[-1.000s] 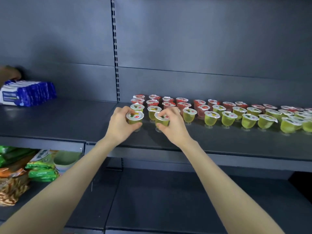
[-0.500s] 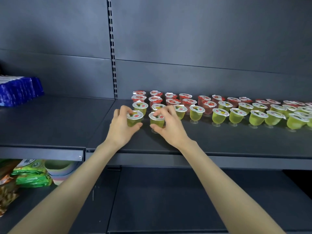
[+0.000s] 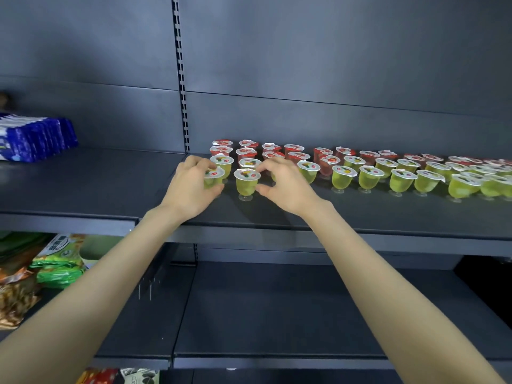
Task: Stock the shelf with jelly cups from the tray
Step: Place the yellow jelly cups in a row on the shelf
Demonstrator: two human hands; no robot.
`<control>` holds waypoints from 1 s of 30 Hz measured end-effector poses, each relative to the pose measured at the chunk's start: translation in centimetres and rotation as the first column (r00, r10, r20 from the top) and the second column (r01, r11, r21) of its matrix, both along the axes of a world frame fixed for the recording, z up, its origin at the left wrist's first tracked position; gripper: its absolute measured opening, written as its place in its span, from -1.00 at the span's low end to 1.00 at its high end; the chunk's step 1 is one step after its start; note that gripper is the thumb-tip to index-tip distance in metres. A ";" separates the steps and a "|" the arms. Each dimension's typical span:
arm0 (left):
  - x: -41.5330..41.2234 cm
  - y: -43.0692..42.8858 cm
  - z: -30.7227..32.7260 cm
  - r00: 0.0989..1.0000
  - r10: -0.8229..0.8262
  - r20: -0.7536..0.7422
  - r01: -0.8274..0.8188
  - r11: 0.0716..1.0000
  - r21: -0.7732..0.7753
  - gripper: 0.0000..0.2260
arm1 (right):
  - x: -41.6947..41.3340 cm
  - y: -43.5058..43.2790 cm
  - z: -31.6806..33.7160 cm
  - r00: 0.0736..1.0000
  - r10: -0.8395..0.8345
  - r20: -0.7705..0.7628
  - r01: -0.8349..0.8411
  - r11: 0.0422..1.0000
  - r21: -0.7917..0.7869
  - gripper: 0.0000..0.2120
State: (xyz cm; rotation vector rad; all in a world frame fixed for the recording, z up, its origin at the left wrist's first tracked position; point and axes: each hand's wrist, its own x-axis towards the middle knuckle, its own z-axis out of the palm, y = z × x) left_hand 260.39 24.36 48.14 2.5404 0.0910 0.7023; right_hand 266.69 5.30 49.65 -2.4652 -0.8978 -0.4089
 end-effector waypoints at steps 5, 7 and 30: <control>-2.9 -5.5 0.8 0.997 -0.075 0.029 0.071 0.990 0.122 -0.65 | -2.6 -5.2 0.6 1.000 -0.020 0.019 0.019 1.000 0.013 -0.70; -4.1 -8.4 0.5 0.993 -0.109 0.051 0.100 0.983 0.151 -0.65 | -3.9 -7.9 0.2 1.000 -0.024 0.016 0.024 1.000 -0.007 -0.68; -16.2 -31.0 -32.9 0.818 -0.013 -0.576 0.105 0.986 0.127 -0.54 | -15.2 -30.8 -34.7 0.835 -0.145 -0.530 -0.042 0.945 -0.324 -0.51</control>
